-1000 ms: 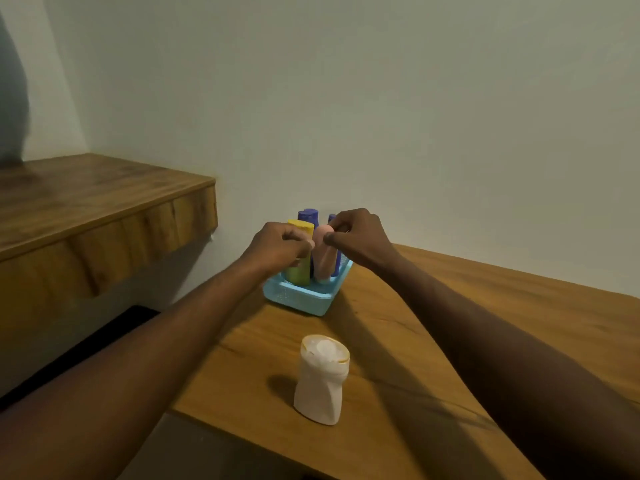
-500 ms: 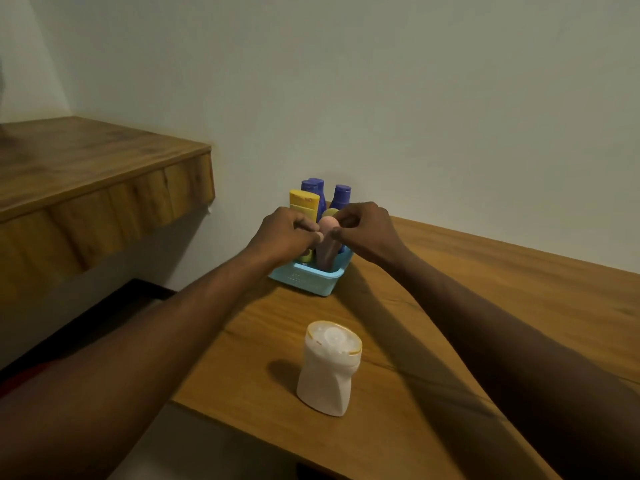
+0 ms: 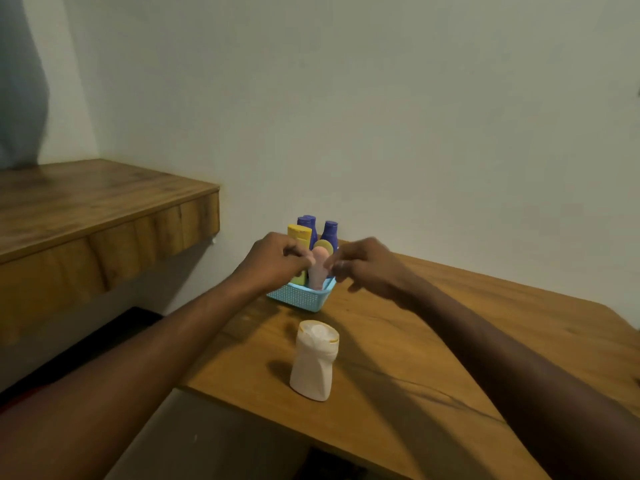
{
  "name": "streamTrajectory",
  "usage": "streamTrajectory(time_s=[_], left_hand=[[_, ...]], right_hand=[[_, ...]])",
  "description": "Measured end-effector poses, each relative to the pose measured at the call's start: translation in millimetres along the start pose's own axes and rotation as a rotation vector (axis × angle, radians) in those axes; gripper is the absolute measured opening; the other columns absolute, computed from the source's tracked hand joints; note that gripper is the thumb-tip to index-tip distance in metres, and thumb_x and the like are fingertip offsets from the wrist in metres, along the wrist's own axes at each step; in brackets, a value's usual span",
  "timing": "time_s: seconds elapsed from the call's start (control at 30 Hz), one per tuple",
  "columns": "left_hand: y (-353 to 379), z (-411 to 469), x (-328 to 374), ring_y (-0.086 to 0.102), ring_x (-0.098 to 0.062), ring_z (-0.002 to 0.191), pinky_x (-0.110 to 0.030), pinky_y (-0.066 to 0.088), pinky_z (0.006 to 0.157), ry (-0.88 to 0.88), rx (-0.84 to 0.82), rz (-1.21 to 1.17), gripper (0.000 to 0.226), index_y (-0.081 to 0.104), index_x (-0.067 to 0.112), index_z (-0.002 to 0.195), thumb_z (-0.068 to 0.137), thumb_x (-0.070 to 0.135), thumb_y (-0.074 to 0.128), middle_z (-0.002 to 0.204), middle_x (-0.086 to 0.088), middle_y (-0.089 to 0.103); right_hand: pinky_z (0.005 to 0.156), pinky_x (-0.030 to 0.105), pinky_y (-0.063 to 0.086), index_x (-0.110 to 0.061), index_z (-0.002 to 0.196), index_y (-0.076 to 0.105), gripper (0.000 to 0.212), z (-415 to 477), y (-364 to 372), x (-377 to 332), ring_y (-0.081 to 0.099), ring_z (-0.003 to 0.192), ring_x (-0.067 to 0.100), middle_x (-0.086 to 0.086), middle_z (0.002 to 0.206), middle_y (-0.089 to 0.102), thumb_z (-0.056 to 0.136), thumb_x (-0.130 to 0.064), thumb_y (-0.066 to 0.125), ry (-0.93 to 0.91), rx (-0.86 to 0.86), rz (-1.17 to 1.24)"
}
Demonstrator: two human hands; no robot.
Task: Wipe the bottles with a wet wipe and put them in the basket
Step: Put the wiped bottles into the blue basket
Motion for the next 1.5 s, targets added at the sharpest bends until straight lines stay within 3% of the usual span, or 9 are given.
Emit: streamTrajectory(time_s=[0.2, 0.43, 0.7, 0.8, 0.87, 1.07, 1.2, 1.37, 1.5], left_hand=[[8, -47, -5, 0.068, -0.008, 0.090, -0.026, 0.057, 0.077, 0.002, -0.005, 0.051, 0.021, 0.076, 0.018, 0.102, 0.095, 0.036, 0.070, 0.097, 0.003, 0.073], [20, -81, -8, 0.063, -0.003, 0.085, -0.009, 0.043, 0.067, -0.033, 0.038, 0.058, 0.023, 0.073, 0.019, 0.105, 0.100, 0.038, 0.061, 0.093, 0.009, 0.067], [27, -96, -9, 0.067, -0.007, 0.080, -0.013, 0.047, 0.058, -0.069, 0.048, -0.005, 0.026, 0.070, 0.017, 0.108, 0.103, 0.039, 0.056, 0.093, 0.003, 0.068], [27, -100, -10, 0.067, -0.010, 0.077, -0.020, 0.055, 0.060, -0.075, 0.053, -0.005, 0.018, 0.066, 0.021, 0.099, 0.103, 0.036, 0.057, 0.087, 0.004, 0.064], [26, -102, -13, 0.068, -0.011, 0.079, -0.022, 0.058, 0.063, -0.082, 0.057, -0.014, 0.013, 0.065, 0.020, 0.099, 0.102, 0.032, 0.060, 0.087, 0.008, 0.060], [19, -93, -14, 0.068, -0.013, 0.073, -0.016, 0.053, 0.054, -0.073, 0.082, -0.014, 0.018, 0.068, 0.018, 0.097, 0.103, 0.032, 0.059, 0.085, -0.001, 0.069], [2, -62, -5, 0.070, -0.017, 0.085, -0.027, 0.059, 0.072, -0.011, 0.120, -0.008, 0.019, 0.073, 0.013, 0.101, 0.103, 0.026, 0.059, 0.094, -0.005, 0.072], [-30, -15, 6, 0.070, -0.018, 0.088, -0.041, 0.063, 0.082, 0.008, 0.228, -0.101, 0.016, 0.074, 0.016, 0.098, 0.101, 0.025, 0.062, 0.092, -0.001, 0.073], [-42, 13, -2, 0.071, -0.018, 0.093, -0.042, 0.063, 0.087, -0.003, 0.241, -0.129, 0.008, 0.071, 0.024, 0.095, 0.098, 0.021, 0.064, 0.096, 0.002, 0.072]], right_hand=[[0.071, 0.022, 0.051, -0.021, 0.119, 0.072, 0.042, -55, 37, -5, 0.066, 0.097, 0.009, -0.005, 0.118, 0.071, 0.089, -0.050, 0.072, 0.025, -0.157, -0.064], [0.062, 0.016, 0.049, -0.023, 0.106, 0.078, 0.019, -79, 40, -16, 0.066, 0.086, 0.007, -0.010, 0.103, 0.074, 0.094, -0.035, 0.070, -0.012, 0.045, -0.018], [0.074, 0.033, 0.059, -0.023, 0.124, 0.071, 0.036, -96, 47, -34, 0.066, 0.090, 0.008, -0.005, 0.115, 0.075, 0.103, -0.044, 0.052, -0.200, 0.174, -0.282], [0.066, 0.024, 0.056, -0.025, 0.128, 0.070, 0.047, -101, 52, -34, 0.067, 0.090, 0.007, -0.008, 0.120, 0.074, 0.102, -0.055, 0.046, -0.204, 0.174, -0.297], [0.065, 0.019, 0.054, -0.026, 0.130, 0.068, 0.048, -102, 53, -33, 0.067, 0.090, 0.006, -0.011, 0.123, 0.072, 0.097, -0.057, 0.055, -0.202, 0.163, -0.308], [0.073, 0.025, 0.059, -0.022, 0.129, 0.068, 0.046, -93, 47, -33, 0.065, 0.092, 0.008, -0.008, 0.123, 0.072, 0.088, -0.041, 0.073, -0.189, 0.176, -0.292], [0.072, 0.022, 0.057, -0.017, 0.124, 0.071, 0.042, -62, 24, -47, 0.064, 0.089, 0.007, -0.004, 0.118, 0.073, 0.087, -0.038, 0.076, -0.207, 0.271, -0.248], [0.068, 0.020, 0.052, -0.014, 0.118, 0.071, 0.039, -1, -4, -62, 0.064, 0.091, 0.011, -0.002, 0.112, 0.072, 0.087, -0.036, 0.076, -0.221, 0.352, -0.227], [0.080, 0.032, 0.059, -0.012, 0.118, 0.072, 0.040, 44, -6, -55, 0.064, 0.095, 0.012, 0.000, 0.113, 0.072, 0.085, -0.035, 0.077, -0.206, 0.359, -0.216]])
Point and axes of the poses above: each hand's wrist, its own z-axis towards the middle knuckle, its own y-axis out of the palm, x = y × z, the point moved 6 cm from there along z, towards the middle knuckle
